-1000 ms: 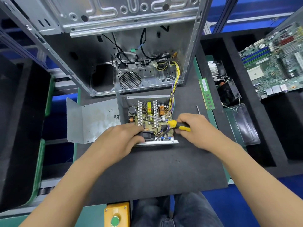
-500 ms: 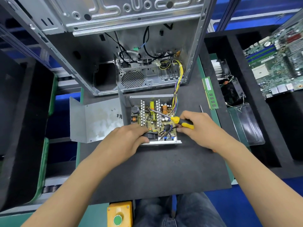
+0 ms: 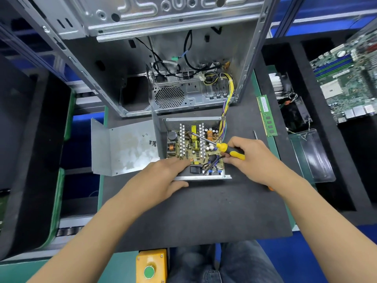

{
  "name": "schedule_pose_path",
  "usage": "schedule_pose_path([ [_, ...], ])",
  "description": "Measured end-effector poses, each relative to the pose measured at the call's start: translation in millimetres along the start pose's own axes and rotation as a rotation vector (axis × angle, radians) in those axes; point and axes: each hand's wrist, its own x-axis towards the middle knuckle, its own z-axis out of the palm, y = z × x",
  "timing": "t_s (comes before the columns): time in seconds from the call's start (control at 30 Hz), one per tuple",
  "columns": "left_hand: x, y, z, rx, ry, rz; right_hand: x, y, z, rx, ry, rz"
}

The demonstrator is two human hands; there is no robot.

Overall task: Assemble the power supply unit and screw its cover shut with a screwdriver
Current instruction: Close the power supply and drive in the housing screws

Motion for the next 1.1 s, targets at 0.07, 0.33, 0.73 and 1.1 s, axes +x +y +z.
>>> schedule_pose_path([
  [0.07, -5.6, 0.7, 2.7, -0.036, 0.056, 0.041, 0.1, -1.0, 0.2, -0.007, 0.001, -0.003],
  [0.33, -2.0, 10.1, -2.6, 0.286, 0.173, 0.143, -0.9, 2.9, 1.0, -0.119, 0.025, -0.026],
  [0.73, -4.1, 9.3, 3.2, 0.228, 0.223, 0.108, -5.1, 9.1, 13.3, -0.145, 0.097, 0.016],
  [1.1, -5.3, 5.8, 6.9, 0.156, 0.255, 0.105, -7.6, 16.7, 31.8, 0.163, 0.181, 0.068],
])
